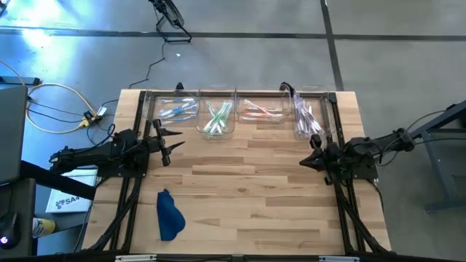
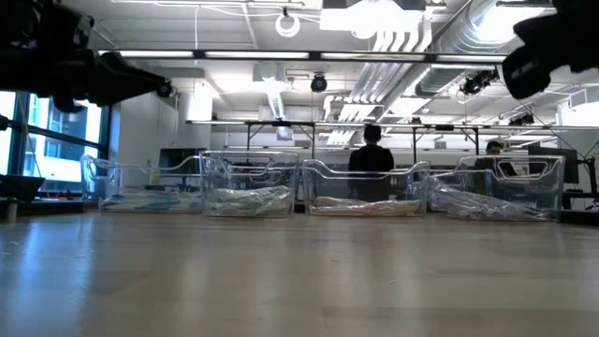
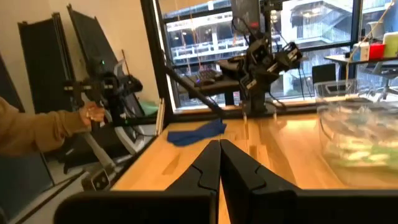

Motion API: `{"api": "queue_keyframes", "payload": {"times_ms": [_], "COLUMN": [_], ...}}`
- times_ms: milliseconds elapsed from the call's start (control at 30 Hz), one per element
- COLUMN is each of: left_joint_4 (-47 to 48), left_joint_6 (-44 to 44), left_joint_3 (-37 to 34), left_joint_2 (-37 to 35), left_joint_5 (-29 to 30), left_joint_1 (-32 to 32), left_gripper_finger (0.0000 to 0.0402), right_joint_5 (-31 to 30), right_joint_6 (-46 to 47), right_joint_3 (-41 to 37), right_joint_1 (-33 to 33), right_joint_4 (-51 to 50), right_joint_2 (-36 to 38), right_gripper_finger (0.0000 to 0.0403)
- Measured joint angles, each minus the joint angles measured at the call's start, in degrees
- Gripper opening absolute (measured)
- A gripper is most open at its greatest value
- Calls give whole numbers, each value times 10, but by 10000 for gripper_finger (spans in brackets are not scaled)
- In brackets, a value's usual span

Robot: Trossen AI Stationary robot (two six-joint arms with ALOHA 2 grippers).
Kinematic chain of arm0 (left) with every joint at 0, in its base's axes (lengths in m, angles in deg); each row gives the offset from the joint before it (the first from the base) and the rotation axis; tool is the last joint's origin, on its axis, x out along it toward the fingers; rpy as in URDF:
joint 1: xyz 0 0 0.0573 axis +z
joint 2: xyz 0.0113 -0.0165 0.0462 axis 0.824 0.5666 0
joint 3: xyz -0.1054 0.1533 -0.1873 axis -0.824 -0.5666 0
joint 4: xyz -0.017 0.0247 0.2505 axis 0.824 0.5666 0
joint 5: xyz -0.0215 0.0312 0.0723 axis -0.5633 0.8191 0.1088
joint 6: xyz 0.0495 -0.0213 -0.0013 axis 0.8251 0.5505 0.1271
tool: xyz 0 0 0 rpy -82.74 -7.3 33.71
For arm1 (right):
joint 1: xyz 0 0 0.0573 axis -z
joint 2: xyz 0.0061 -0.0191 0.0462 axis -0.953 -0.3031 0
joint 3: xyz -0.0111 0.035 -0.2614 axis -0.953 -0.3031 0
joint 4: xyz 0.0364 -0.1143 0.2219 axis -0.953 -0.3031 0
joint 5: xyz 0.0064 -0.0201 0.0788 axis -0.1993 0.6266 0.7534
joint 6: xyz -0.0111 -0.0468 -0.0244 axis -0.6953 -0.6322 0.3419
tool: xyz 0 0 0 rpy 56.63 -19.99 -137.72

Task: Pick & Place Toothbrushes
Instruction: Return to Home Position

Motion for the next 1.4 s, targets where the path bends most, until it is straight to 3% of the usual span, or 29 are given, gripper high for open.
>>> {"api": "queue_keyframes", "payload": {"times_ms": [167, 667, 1400], "left_joint_4": [34, 67, 52], "left_joint_6": [-4, 28, 30], "left_joint_3": [0, 1, -1], "left_joint_2": [0, 3, 3], "left_joint_5": [-2, -4, -6], "left_joint_1": [0, 0, 0], "left_gripper_finger": [159, 159, 159], "right_joint_5": [0, 74, 61], "right_joint_6": [-5, -12, -14], "right_joint_3": [-59, -62, -62], "right_joint_1": [0, 0, 0], "right_joint_4": [42, 24, 23], "right_joint_2": [0, -10, -11], "right_gripper_finger": [2, 2, 2]}}
